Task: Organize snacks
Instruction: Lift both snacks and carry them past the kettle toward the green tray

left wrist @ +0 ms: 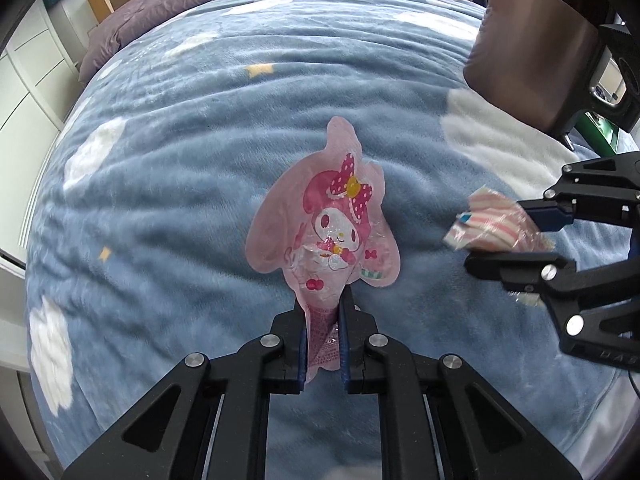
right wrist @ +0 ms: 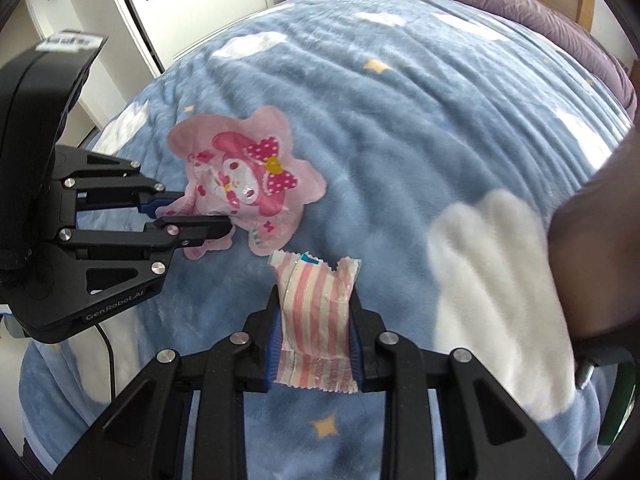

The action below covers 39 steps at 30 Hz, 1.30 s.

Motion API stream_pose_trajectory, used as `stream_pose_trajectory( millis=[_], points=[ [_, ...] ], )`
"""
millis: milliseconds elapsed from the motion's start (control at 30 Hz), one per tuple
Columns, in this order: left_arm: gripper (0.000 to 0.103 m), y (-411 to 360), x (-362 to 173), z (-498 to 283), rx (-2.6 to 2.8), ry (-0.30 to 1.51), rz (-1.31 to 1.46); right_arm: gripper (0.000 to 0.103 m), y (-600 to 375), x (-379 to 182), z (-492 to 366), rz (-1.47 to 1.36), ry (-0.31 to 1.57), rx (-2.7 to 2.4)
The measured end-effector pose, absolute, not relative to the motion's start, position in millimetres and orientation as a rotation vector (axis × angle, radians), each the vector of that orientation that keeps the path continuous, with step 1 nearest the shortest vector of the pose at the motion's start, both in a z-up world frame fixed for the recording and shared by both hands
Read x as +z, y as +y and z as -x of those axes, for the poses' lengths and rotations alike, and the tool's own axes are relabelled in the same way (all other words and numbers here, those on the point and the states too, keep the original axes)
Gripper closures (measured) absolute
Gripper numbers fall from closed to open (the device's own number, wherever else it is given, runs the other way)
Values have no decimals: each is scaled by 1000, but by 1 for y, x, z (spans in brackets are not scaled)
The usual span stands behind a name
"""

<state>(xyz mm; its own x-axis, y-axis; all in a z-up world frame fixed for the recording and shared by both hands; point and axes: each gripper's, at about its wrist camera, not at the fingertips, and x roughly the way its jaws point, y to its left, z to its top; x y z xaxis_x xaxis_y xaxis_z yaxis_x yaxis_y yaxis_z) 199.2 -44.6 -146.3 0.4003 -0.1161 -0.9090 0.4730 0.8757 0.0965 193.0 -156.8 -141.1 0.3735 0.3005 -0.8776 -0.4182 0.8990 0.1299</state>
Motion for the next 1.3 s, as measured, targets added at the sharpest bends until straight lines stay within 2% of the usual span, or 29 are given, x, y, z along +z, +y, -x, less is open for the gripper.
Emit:
stream_pose_trajectory(
  millis=[667, 1300],
  points=[
    [94, -58, -129, -164, -250, 1058, -351, 69, -192, -125, -161, 77, 1078, 394],
    [93, -89, -68, -99, -235, 918, -330, 69, -230, -88, -105, 47, 1016, 347]
  ],
)
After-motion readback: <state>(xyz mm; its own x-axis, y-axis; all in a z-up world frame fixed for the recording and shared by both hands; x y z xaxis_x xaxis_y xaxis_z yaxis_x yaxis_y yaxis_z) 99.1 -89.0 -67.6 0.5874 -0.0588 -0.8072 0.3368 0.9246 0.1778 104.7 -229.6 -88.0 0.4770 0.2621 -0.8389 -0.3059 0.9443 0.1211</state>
